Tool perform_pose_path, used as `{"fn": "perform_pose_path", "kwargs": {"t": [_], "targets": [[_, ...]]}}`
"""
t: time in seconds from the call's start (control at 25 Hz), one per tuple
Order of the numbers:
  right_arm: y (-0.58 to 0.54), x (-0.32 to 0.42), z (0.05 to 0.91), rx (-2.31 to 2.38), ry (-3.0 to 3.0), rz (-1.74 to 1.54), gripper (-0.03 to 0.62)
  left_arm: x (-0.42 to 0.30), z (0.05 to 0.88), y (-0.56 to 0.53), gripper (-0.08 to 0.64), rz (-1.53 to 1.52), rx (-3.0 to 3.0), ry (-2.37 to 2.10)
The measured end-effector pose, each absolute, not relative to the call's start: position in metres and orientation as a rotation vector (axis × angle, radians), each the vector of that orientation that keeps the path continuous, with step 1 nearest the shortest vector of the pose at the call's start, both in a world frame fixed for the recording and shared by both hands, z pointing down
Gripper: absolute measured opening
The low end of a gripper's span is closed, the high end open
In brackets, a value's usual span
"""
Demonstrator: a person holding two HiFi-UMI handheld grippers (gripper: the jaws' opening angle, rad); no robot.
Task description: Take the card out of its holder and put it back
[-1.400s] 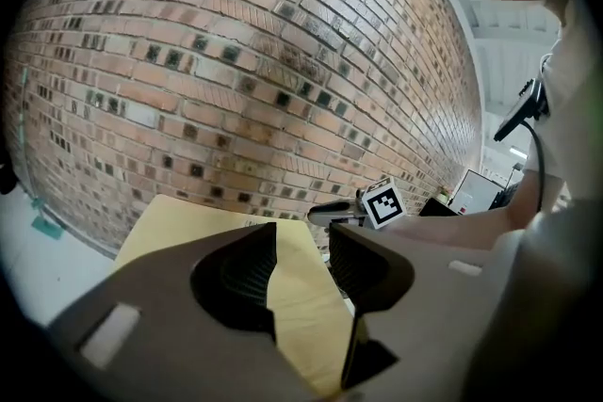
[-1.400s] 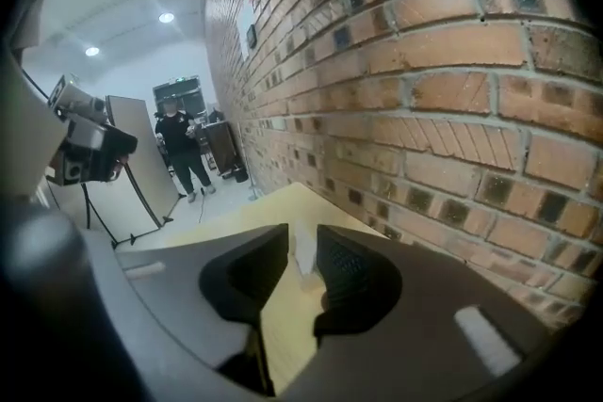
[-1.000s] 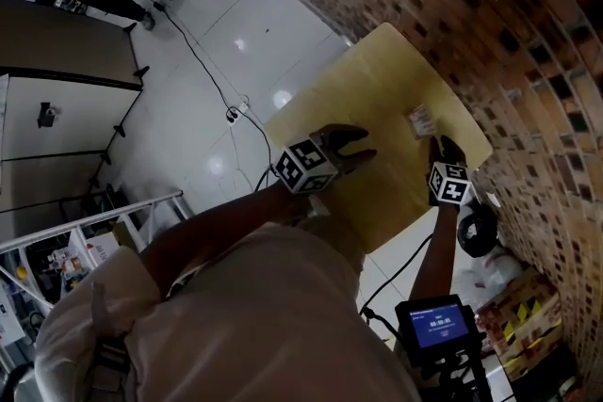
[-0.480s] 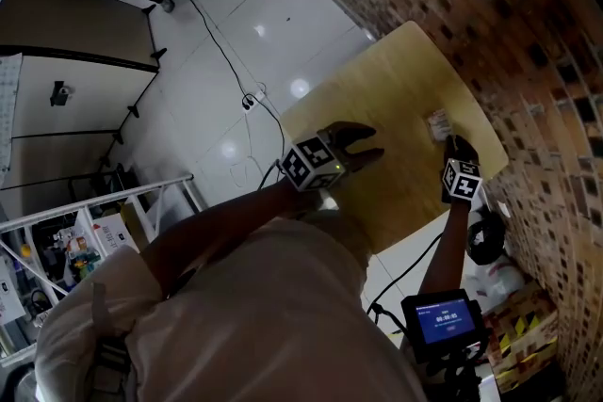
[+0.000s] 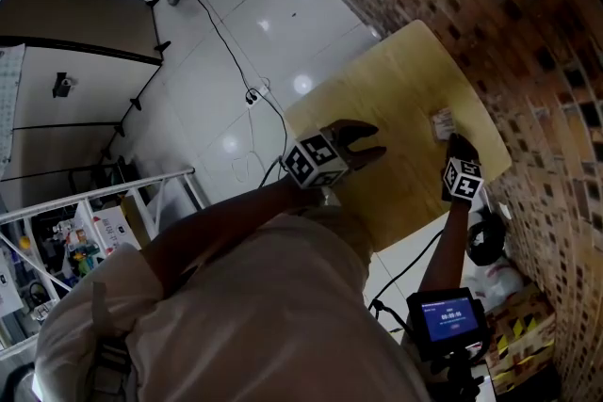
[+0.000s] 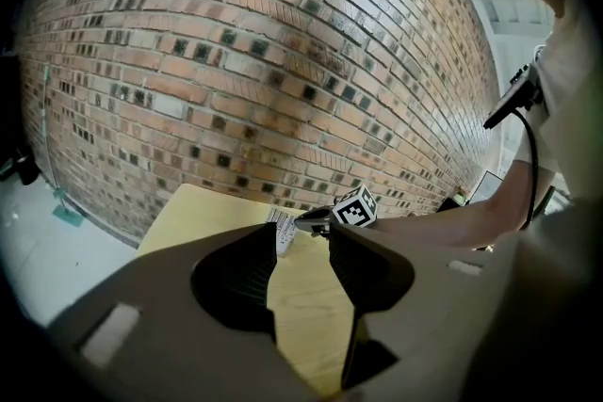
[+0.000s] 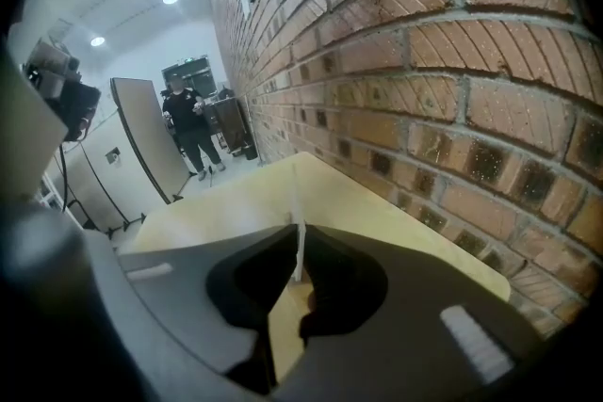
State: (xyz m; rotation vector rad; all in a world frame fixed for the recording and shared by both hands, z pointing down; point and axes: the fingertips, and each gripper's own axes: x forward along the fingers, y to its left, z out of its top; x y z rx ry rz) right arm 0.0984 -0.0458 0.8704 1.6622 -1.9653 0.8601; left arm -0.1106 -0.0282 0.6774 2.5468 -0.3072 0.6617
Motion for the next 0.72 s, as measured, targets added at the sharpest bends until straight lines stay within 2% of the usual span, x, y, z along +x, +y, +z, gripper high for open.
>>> {"fn": "perform_pose_path", "kwargs": {"t": [0.72], "targets": [[-0.037,0.100,0.835,1.832,-1.963,0.816,0.015,-0.111,0.674,-0.015,0.176,0.656,2.540,-0.289]]}}
